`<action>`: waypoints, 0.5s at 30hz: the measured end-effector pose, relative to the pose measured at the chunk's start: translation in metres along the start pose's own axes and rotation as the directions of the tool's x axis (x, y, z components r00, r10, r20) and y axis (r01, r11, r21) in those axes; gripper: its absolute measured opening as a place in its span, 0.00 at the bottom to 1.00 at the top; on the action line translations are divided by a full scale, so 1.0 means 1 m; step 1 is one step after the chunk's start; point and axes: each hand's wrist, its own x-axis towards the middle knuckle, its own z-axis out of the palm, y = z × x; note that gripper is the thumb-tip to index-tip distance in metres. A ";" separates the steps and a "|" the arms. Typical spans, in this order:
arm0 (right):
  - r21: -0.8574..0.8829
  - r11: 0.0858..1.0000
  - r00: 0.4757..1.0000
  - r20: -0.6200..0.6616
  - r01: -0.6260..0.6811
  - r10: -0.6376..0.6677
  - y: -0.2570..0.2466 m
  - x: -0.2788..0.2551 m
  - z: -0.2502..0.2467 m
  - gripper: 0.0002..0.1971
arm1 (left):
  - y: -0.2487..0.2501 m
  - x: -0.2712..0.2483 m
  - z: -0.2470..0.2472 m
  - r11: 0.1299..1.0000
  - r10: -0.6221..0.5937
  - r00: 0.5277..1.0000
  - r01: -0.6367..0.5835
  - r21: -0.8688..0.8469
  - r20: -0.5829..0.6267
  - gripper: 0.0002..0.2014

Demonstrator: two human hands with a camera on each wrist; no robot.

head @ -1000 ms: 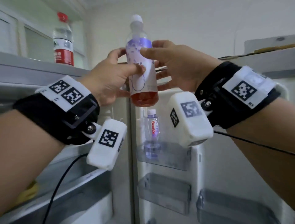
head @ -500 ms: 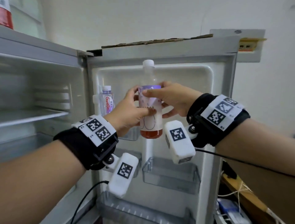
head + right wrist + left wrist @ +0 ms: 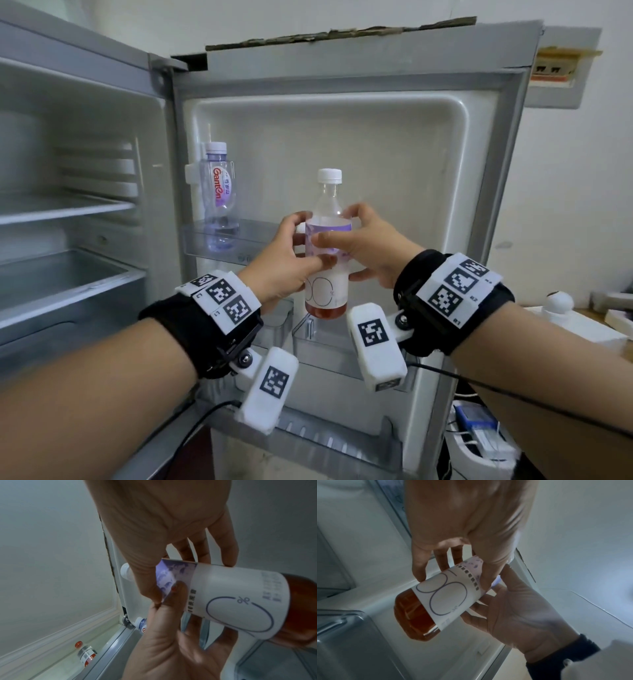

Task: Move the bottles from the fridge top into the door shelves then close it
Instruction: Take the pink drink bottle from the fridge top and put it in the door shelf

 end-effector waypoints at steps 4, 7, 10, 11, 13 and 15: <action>0.030 0.999 1.000 -0.002 -0.010 0.010 0.014 0.007 0.000 0.32 | -0.010 0.003 0.004 0.999 -0.038 0.999 0.038 -0.015 0.001 0.31; 0.067 0.997 1.000 -0.003 -0.028 0.028 0.026 0.011 0.001 0.32 | -0.018 0.006 0.007 0.997 -0.073 0.997 0.072 0.005 0.010 0.32; 0.083 0.996 0.999 -0.021 -0.046 0.048 0.043 0.016 0.007 0.32 | -0.027 0.006 0.008 0.990 -0.140 0.990 0.139 0.019 0.020 0.33; 0.088 0.995 0.998 -0.027 -0.051 0.054 0.049 0.018 0.009 0.31 | -0.030 0.006 0.009 0.987 -0.161 0.987 0.160 0.024 0.025 0.32; 0.087 0.995 0.997 -0.048 -0.058 0.062 0.060 0.022 0.013 0.31 | -0.036 0.007 0.010 0.980 -0.192 0.981 0.190 0.051 0.023 0.32; 0.080 0.995 0.996 -0.066 -0.059 0.064 0.067 0.024 0.017 0.32 | -0.040 0.007 0.011 0.973 -0.218 0.976 0.217 0.079 0.015 0.32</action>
